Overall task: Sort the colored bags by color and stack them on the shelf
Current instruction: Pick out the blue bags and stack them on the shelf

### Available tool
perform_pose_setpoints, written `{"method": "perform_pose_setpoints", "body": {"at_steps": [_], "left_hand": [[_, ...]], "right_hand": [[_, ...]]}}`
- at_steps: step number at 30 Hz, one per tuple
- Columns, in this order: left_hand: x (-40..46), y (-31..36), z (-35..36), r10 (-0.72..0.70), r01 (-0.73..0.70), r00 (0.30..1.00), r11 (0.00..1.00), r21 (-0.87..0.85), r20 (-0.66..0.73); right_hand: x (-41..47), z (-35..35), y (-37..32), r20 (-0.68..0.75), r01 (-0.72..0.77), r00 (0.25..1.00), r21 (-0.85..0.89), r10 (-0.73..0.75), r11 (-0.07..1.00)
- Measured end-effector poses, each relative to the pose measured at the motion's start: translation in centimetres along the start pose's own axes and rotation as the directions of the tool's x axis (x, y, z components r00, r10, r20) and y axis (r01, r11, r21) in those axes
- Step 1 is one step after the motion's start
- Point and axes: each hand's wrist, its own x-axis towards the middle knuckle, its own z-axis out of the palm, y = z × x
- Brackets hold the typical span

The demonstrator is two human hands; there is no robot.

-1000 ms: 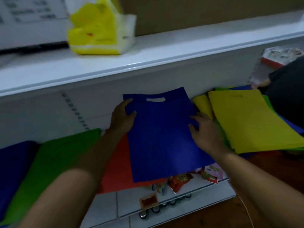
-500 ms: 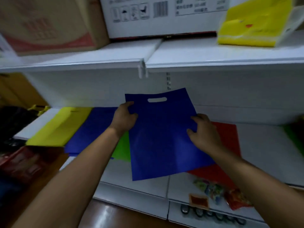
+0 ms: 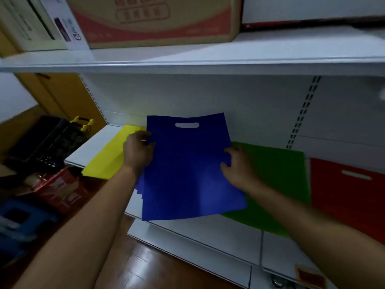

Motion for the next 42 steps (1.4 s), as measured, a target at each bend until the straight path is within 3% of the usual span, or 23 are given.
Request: {"method": "perform_pose_setpoints", "body": {"at_steps": [4, 10, 19, 25, 33, 42], "left_hand": [[4.9, -3.7, 0.1, -0.022, 0.021, 1.000, 0.998, 0.054, 0.016], [9.8, -6.8, 4.5, -0.013, -0.006, 0.980, 0.995, 0.096, 0.199], [13.0, -12.3, 10.7, 0.000, -0.207, 0.879, 0.901, 0.382, 0.478], [13.9, -12.7, 11.7, 0.018, -0.260, 0.882, 0.853, 0.453, 0.471], [10.8, -2.1, 12.9, 0.224, -0.342, 0.860, 0.920, 0.190, 0.459], [-1.8, 16.4, 16.5, 0.409, -0.447, 0.719, 0.891, -0.077, 0.561]], "right_hand": [[2.9, 4.0, -1.4, 0.024, -0.061, 0.998, -0.048, 0.062, 0.997], [6.4, 7.6, -0.6, 0.044, -0.152, 0.986, -0.193, 0.163, 0.969], [7.9, 11.9, 2.0, 0.200, -0.151, 0.941, -0.474, 0.273, 0.867], [8.4, 11.2, 2.2, 0.157, -0.125, 0.964, -0.441, 0.213, 0.889], [6.0, 4.1, 3.8, -0.014, -0.190, 0.979, -0.404, 0.201, 0.895], [-5.3, -9.8, 10.2, -0.209, -0.274, 0.958, -0.477, 0.195, 0.835]]}}
